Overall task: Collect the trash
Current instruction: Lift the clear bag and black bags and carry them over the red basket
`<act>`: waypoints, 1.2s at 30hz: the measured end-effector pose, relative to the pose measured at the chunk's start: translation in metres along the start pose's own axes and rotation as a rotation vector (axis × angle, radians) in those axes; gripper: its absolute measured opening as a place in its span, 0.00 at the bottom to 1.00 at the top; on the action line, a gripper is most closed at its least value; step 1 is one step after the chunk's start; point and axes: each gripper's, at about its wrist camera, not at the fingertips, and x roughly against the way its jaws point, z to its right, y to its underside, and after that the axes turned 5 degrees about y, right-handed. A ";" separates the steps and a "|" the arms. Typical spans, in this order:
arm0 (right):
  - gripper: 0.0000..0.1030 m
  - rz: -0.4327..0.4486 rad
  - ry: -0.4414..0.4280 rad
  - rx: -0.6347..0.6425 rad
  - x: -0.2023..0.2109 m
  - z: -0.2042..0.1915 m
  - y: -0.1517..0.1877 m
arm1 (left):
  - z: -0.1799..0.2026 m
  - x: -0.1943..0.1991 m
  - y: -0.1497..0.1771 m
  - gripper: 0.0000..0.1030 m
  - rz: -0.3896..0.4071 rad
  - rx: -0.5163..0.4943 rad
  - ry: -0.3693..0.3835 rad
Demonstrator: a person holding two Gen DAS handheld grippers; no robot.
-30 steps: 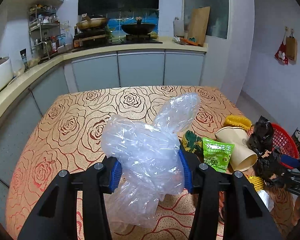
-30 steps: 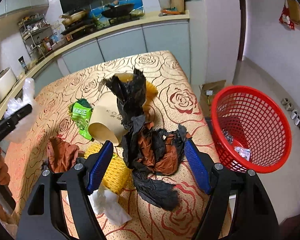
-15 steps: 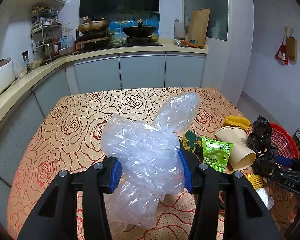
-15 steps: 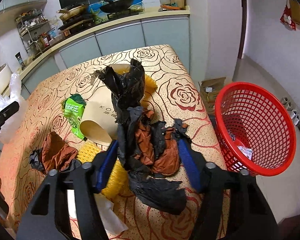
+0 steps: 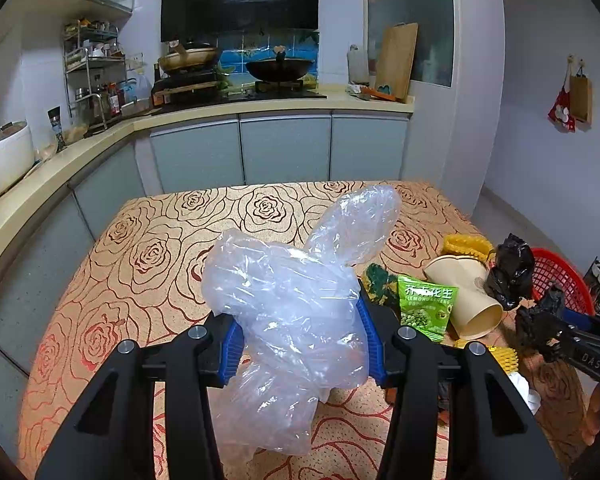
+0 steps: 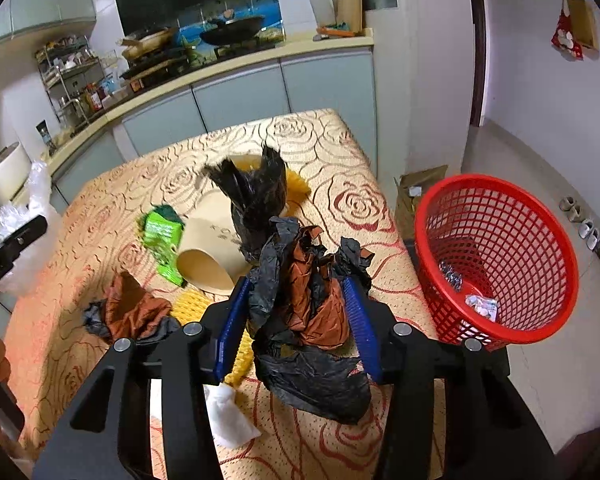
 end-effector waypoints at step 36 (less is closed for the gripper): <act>0.46 0.242 0.148 -0.125 0.097 0.083 -0.028 | 0.136 0.017 -0.042 0.45 0.100 -0.154 0.250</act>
